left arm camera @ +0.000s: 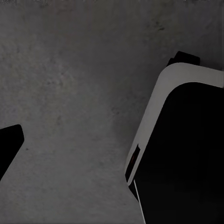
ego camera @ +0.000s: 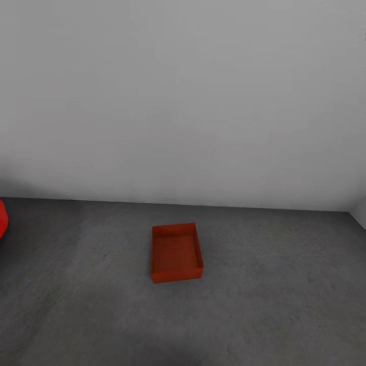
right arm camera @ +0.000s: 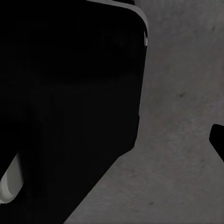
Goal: Move the two storage containers from the living room to the garage. In the garage, place one container on the floor and stack the other container on top of it (either order is fine).
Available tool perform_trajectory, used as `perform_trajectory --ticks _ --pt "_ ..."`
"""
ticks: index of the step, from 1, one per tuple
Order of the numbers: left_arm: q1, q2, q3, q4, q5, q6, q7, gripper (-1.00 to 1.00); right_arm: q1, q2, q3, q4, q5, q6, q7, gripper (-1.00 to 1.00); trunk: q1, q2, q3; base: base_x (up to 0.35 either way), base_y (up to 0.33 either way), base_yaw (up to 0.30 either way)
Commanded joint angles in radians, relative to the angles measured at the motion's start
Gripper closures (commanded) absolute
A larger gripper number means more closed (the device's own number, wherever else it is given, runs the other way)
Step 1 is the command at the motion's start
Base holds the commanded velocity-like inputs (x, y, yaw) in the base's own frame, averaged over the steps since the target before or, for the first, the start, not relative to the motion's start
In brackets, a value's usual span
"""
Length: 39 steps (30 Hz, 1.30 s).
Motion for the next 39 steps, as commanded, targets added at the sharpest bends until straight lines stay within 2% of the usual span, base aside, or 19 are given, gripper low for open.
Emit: perform_trajectory --ticks 1,39 --pt "0.000 0.000 -0.007 0.000 0.007 -0.003 0.002 -1.00 -0.001 0.001 0.008 0.003 -0.008 -0.006 -0.002 -1.00 0.000 -0.001 0.001 0.000 0.000 0.000" --pt "0.000 0.000 -0.007 0.000 0.008 -0.003 0.002 -1.00 -0.001 0.003 0.010 0.003 -0.007 -0.007 0.006 -1.00 0.000 -0.001 0.063 0.000 0.000 0.000"
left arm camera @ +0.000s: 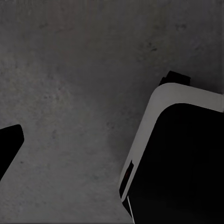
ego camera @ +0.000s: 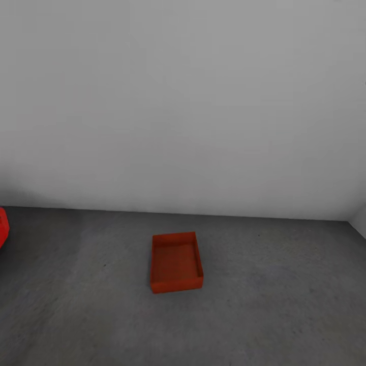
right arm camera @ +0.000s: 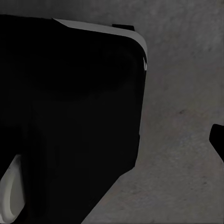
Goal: Move the two storage containers from the living room to the garage. In the garage, place one container on the floor and stack the other container on top of it (either order is fine).
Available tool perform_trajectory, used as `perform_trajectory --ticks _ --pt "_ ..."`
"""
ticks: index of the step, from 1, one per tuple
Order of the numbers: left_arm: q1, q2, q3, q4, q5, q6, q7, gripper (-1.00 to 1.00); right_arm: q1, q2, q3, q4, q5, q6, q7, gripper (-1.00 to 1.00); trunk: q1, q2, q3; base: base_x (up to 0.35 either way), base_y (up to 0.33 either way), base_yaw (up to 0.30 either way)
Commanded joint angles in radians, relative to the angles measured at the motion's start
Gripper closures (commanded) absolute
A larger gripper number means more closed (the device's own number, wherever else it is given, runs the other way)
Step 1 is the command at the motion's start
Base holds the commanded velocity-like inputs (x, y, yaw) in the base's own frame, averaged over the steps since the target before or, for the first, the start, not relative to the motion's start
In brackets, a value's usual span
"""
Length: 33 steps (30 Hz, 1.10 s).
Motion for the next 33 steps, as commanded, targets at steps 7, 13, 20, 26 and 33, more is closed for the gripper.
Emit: perform_trajectory --ticks 7,13,20,26,33 --pt "-0.001 0.000 -0.007 0.000 0.007 -0.003 0.002 -1.00 -0.001 0.001 0.009 0.003 -0.008 -0.005 -0.001 -1.00 0.000 -0.001 0.011 0.000 0.000 0.000" --pt "-0.001 0.000 -0.007 0.000 0.007 -0.003 0.002 -1.00 -0.001 0.001 0.008 0.003 -0.008 -0.005 -0.001 -1.00 0.000 -0.001 0.020 0.000 0.000 0.000" --pt "-0.001 0.000 -0.007 0.000 0.007 -0.003 0.002 -1.00 -0.001 0.001 0.009 0.003 -0.008 -0.005 -0.001 -1.00 0.000 -0.001 0.032 0.000 0.000 0.000" --pt "-0.001 0.000 -0.007 0.000 0.007 -0.003 0.002 -1.00 -0.001 0.001 0.008 0.003 -0.008 -0.005 -0.001 -1.00 0.000 -0.001 0.042 0.000 0.000 0.000" --pt "-0.001 0.000 -0.007 0.000 0.007 -0.003 0.002 -1.00 -0.001 0.002 0.009 0.003 -0.008 -0.005 -0.001 -1.00 0.000 -0.001 0.053 0.000 0.000 0.000"
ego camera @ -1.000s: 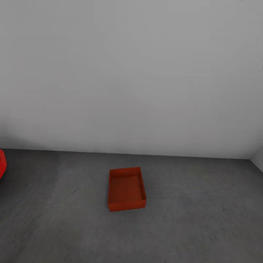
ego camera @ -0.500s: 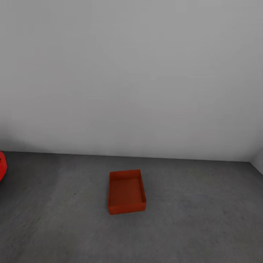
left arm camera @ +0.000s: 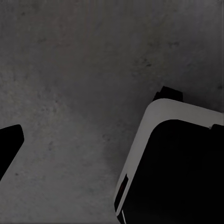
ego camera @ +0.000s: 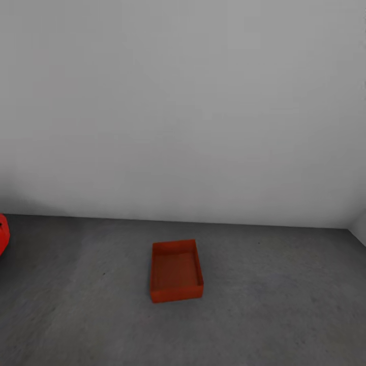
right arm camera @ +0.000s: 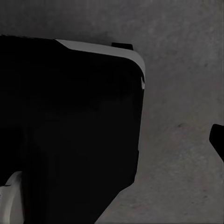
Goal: Move the two storage containers from the living room to the garage. In the garage, place one container on the floor and stack the other container on top of it (either order is fine).
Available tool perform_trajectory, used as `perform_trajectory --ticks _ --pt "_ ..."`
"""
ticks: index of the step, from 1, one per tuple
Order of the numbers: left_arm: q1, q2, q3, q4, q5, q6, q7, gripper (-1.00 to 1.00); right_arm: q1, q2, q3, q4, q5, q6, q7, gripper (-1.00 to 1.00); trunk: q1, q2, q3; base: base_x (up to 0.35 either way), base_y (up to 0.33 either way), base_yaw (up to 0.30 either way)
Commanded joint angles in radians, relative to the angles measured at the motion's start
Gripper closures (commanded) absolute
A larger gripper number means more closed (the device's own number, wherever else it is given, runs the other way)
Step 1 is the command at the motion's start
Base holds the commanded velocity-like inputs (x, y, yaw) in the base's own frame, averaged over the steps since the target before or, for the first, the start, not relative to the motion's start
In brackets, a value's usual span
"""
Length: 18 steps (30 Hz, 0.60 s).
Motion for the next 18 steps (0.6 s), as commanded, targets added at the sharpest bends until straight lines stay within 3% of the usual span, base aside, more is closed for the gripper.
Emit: perform_trajectory --ticks 1,18 --pt "0.000 0.000 -0.007 0.000 0.007 -0.003 0.002 -1.00 -0.001 0.001 0.008 0.003 -0.009 -0.006 -0.002 -1.00 0.000 -0.001 0.001 0.000 0.000 0.000" --pt "0.000 0.000 -0.007 0.000 0.007 -0.003 0.002 -1.00 -0.001 -0.001 0.008 0.003 -0.008 -0.004 -0.001 -1.00 0.000 -0.001 0.029 0.000 0.000 0.000"
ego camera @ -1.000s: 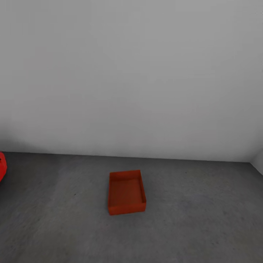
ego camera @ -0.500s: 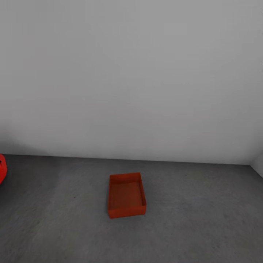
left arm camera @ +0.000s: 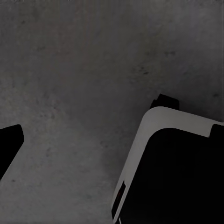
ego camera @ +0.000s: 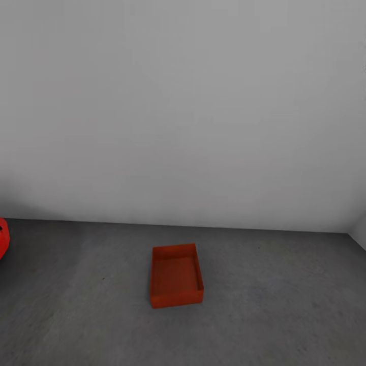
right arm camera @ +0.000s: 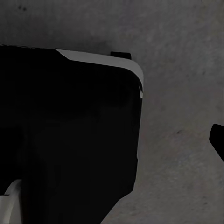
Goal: Move the two storage containers from the living room to the garage. In the garage, place one container on the floor and stack the other container on top of it (either order is fine).
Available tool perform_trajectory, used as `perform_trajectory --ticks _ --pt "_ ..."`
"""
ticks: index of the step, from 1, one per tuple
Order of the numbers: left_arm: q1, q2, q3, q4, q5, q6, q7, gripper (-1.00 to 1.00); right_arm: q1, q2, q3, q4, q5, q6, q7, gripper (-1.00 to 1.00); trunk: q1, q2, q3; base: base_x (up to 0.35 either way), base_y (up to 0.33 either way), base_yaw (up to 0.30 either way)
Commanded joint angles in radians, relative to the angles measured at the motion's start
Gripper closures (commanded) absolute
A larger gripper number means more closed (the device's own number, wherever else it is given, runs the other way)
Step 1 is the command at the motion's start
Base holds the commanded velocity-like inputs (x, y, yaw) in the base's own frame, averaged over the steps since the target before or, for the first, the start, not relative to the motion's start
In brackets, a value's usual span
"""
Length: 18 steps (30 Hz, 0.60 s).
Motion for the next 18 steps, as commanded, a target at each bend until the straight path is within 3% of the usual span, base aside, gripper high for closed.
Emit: perform_trajectory --ticks 1,18 --pt "-0.001 0.000 -0.007 0.000 0.007 -0.003 0.002 -1.00 -0.001 0.000 0.008 0.003 -0.008 -0.005 -0.001 -1.00 0.000 -0.001 0.001 0.000 0.000 0.000" --pt "-0.001 0.001 -0.007 0.000 0.010 -0.002 0.002 -1.00 -0.001 -0.002 0.009 0.003 -0.006 0.001 0.006 -1.00 0.000 -0.001 0.029 0.000 0.000 0.000"
